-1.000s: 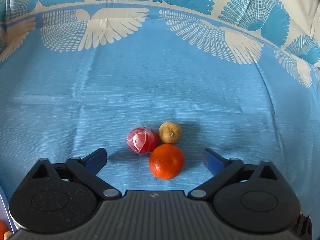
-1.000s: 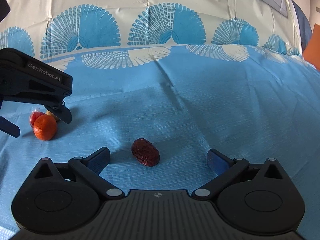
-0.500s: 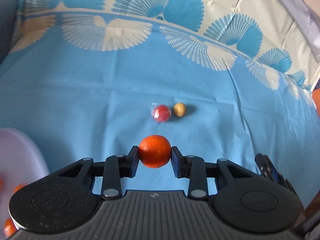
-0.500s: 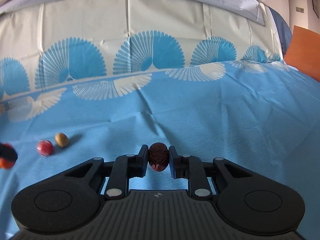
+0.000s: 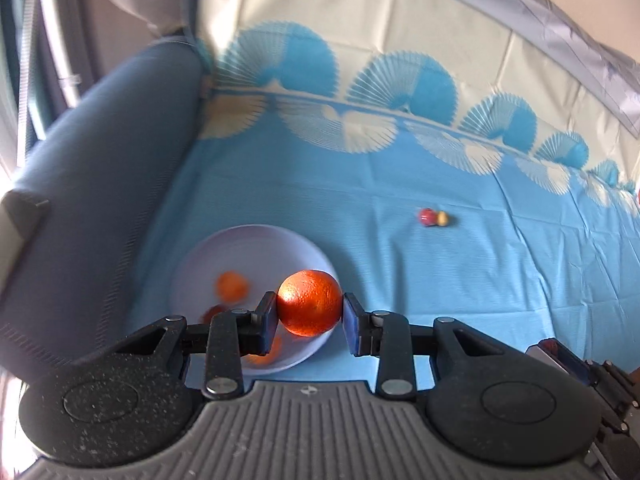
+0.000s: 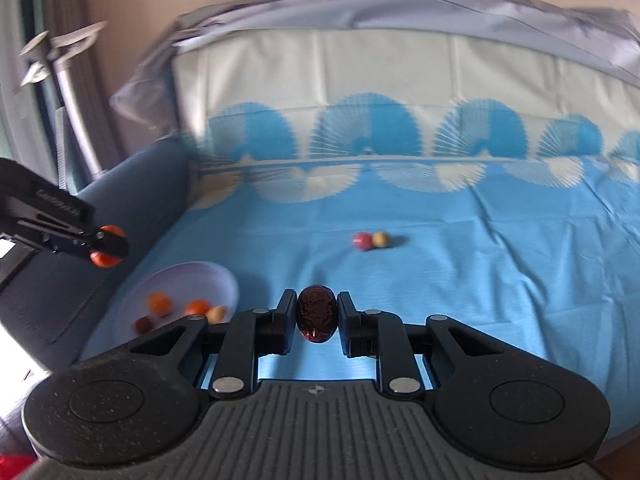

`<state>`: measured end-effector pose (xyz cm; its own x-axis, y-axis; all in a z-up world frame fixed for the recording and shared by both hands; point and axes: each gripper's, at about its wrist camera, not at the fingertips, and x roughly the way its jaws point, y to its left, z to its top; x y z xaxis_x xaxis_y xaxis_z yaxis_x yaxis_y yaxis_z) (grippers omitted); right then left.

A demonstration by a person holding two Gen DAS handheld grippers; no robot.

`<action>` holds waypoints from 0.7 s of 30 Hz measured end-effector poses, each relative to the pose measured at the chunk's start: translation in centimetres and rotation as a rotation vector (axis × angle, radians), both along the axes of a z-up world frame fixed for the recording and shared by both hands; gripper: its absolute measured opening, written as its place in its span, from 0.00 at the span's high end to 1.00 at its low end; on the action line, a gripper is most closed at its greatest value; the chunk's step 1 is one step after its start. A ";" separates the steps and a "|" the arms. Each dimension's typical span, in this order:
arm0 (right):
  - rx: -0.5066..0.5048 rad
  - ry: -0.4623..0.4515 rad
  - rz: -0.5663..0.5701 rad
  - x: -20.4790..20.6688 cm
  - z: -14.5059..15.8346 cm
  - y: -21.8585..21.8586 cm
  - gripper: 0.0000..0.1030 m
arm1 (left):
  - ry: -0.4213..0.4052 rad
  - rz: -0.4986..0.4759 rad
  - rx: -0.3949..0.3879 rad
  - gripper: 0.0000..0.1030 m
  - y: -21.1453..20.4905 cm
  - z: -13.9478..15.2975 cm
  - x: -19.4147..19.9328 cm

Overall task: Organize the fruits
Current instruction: 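Carry the tangerine and red date over the white plate with both tools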

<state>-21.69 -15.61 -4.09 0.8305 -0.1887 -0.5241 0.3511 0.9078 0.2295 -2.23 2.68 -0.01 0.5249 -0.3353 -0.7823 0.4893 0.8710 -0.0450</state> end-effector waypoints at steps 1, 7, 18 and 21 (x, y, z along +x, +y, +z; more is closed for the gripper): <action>-0.007 -0.005 0.029 0.0 0.7 1.1 0.78 | -0.003 0.007 -0.005 0.64 1.1 0.3 -0.5; -0.026 -0.018 0.153 -0.3 3.4 6.7 0.78 | 0.020 0.025 -0.057 0.64 6.5 1.0 -3.3; -0.137 -0.029 0.234 -1.9 5.7 11.7 0.78 | -0.018 0.066 -0.131 0.64 11.8 2.1 -5.8; -0.149 -0.029 0.237 -2.1 5.9 12.1 0.78 | -0.025 0.071 -0.142 0.64 12.2 2.4 -6.1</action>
<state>-23.78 -3.52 1.82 0.8747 -0.0608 -0.4808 0.1207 0.9882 0.0945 -8.33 14.89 2.38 0.5696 -0.4030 -0.7164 0.4292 0.8891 -0.1589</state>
